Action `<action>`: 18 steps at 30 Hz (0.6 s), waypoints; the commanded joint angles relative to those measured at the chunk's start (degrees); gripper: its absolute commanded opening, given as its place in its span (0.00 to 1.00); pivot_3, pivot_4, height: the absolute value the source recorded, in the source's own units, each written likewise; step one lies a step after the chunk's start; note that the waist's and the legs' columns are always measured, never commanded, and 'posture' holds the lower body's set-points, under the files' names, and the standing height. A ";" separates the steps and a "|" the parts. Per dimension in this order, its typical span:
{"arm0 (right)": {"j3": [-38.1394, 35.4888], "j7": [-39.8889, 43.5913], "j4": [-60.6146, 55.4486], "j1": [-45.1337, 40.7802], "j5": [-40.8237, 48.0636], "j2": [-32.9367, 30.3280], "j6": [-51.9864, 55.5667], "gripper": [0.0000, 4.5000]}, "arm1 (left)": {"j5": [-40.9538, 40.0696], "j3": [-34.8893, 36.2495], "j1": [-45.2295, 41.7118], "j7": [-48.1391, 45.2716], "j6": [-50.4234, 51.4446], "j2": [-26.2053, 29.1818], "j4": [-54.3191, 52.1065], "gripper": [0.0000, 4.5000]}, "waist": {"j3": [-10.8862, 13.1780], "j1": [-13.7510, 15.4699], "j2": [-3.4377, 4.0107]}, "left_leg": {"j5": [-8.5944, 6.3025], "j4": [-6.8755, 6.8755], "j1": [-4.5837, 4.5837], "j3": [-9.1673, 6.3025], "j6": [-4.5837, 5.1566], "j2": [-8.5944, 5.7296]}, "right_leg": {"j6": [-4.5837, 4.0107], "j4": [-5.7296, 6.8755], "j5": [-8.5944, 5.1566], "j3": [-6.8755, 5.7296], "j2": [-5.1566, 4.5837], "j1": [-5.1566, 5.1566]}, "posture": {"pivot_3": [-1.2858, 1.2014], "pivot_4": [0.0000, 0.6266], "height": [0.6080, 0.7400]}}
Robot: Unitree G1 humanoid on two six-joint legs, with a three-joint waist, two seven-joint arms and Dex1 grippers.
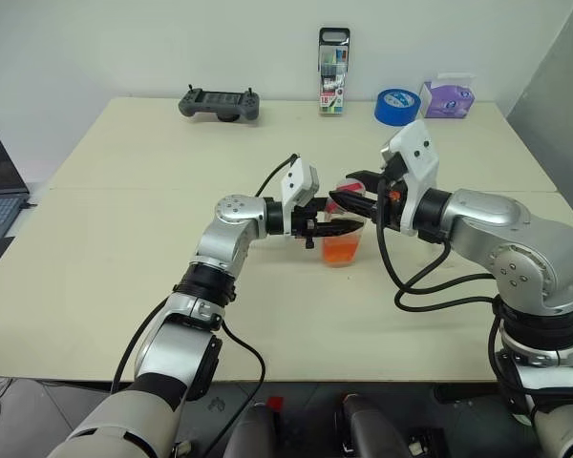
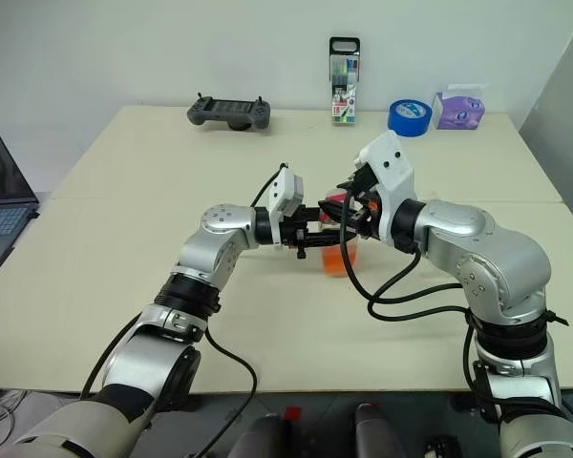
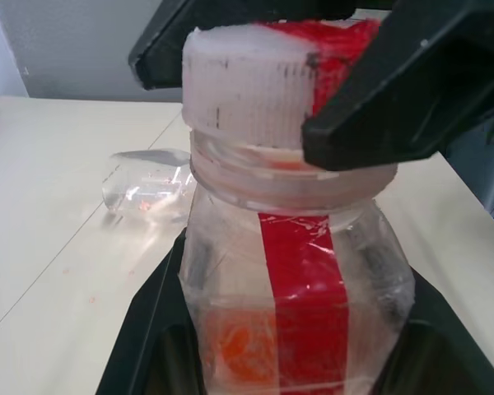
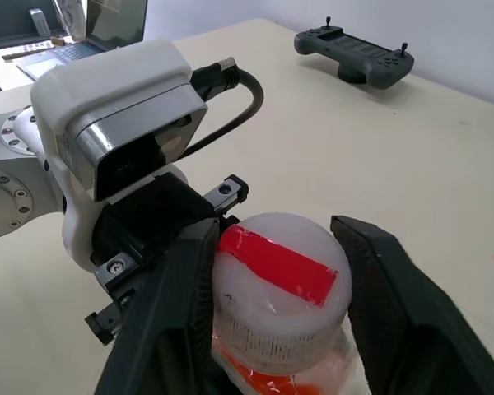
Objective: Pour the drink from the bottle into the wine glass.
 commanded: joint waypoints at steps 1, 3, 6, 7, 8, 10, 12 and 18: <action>-1.38 0.22 -1.26 -0.25 -0.05 -1.23 -0.34 0.41 | -0.23 0.81 -1.55 -0.24 -1.17 -0.06 -1.05 0.39 | 0.00 0.00 0.00 | 0.00 0.00 0.00 0.00 0.00 0.00 | 0.00 0.00 0.00 0.00 0.00 0.00 | 0.52 0.24 1.00; -1.95 0.79 -1.42 -0.46 0.44 -1.61 -0.41 0.41 | -0.19 0.85 -1.62 -0.21 -1.21 -0.10 -0.92 0.39 | 0.00 0.00 0.00 | 0.00 0.00 0.00 0.00 0.00 0.00 | 0.00 0.00 0.00 0.01 0.00 0.00 | 0.52 0.24 1.00; -5.20 3.21 -2.52 -1.28 3.76 -1.25 -2.14 0.41 | -0.14 0.89 -1.58 -0.22 -1.20 -0.10 -0.90 0.39 | 0.00 0.00 0.00 | 0.00 0.00 0.00 0.00 0.00 0.00 | 0.00 -0.01 0.00 0.01 0.00 0.00 | 0.52 0.24 1.00; -6.72 3.84 -2.87 -1.59 5.43 -0.76 -2.59 0.41 | -0.13 0.89 -1.56 -0.22 -1.21 -0.10 -0.87 0.39 | 0.00 0.00 0.00 | 0.00 0.00 0.00 0.01 0.00 0.00 | 0.00 -0.01 0.00 0.01 0.00 0.00 | 0.52 0.24 1.00; -8.56 4.10 -3.14 -2.05 7.08 -0.01 -3.39 0.41 | -0.13 0.86 -1.53 -0.21 -1.25 -0.08 -0.83 0.39 | 0.00 0.02 0.00 | 0.00 0.00 -0.02 0.01 0.00 0.00 | 0.00 -0.01 0.00 0.00 0.00 0.00 | 0.52 0.24 1.00; -12.46 2.81 -3.20 -3.16 10.55 1.72 -3.26 0.40 | -0.11 0.76 -1.38 -0.24 -1.40 0.00 -0.81 0.39 | 0.00 -0.03 0.00 | 0.00 -0.01 0.01 0.00 0.00 -0.01 | 0.00 0.00 0.00 0.03 0.00 0.00 | 0.52 0.24 1.00; -16.26 0.09 -3.25 -3.89 13.28 3.48 -3.23 0.39 | -0.10 0.73 -1.27 -0.23 -1.42 0.03 -0.83 0.39 | 0.00 -0.04 0.00 | 0.00 -0.01 0.01 -0.01 0.00 0.01 | 0.00 0.01 0.00 0.02 0.01 0.00 | 0.52 0.24 1.00; -26.37 -21.40 -1.81 2.02 2.58 6.37 -5.18 0.39 | -0.24 1.04 -0.76 -0.05 -1.61 0.20 -1.21 0.39 | -0.02 0.20 -0.02 | 0.01 0.01 0.00 -0.03 0.00 -0.01 | 0.00 0.03 0.00 0.00 -0.04 0.02 | 0.52 0.24 1.00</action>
